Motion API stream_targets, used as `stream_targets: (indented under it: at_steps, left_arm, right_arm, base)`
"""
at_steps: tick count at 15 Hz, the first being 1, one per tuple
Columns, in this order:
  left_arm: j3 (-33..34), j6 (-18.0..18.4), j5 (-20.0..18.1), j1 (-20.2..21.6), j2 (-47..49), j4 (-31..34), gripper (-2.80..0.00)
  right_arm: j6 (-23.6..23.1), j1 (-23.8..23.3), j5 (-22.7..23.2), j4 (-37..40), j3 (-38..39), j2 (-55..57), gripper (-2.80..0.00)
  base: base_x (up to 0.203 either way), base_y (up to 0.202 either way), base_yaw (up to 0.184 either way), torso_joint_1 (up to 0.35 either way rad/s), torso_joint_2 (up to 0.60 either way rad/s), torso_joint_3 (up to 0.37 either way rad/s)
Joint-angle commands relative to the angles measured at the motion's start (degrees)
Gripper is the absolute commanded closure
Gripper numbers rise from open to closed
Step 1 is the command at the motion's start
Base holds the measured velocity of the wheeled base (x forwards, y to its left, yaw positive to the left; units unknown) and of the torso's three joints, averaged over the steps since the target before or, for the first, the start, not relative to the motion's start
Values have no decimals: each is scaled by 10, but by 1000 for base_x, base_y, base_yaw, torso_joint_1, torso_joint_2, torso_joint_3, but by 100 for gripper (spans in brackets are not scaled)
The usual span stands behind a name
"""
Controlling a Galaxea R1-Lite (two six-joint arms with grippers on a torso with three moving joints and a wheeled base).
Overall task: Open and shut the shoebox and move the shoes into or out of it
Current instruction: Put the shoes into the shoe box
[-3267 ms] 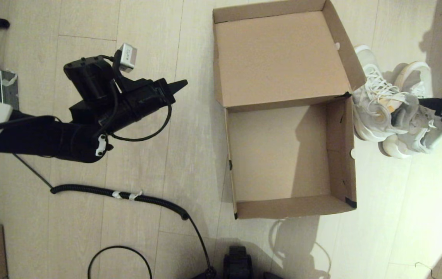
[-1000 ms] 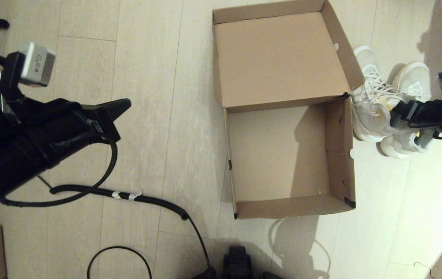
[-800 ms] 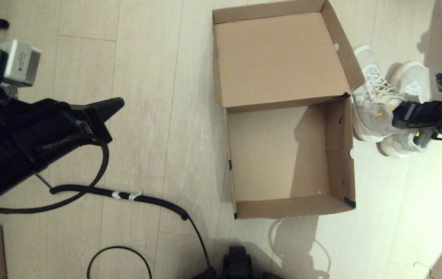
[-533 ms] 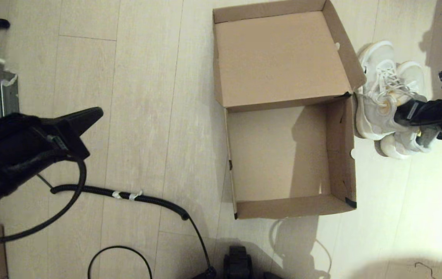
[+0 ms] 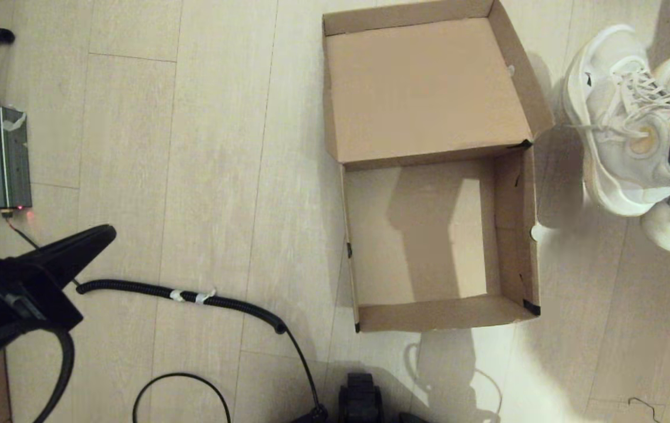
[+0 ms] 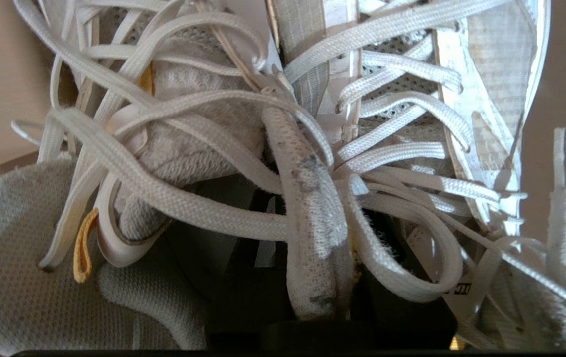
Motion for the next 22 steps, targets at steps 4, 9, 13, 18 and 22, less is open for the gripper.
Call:
stream_targets:
  at_steps: [4,9,13,18,22]
  left_arm:
    - [2,-5,1,0,27,-2,0]
    - [7,-4,2,4,41,-2,0]
    - [3,-3,2,5,62,-2,0]
    - [7,2,4,29,75,-2,0]
    - [6,10,6,54,84,-2,0]
  right_arm:
    - [0,0,3,97,31,-184,0]
    - [-3,6,100,184,109,-280,0]
    - [-6,72,154,186,191,-297,0]
    - [-8,254,174,181,262,-273,0]
    - [-13,296,177,69,321,-160,0]
  base:
    - [0,0,0,0,0,0]
    - [0,0,0,0,0,0]
    - [0,0,0,0,0,0]
    - [0,0,0,0,0,0]
    - [0,0,0,0,0,0]
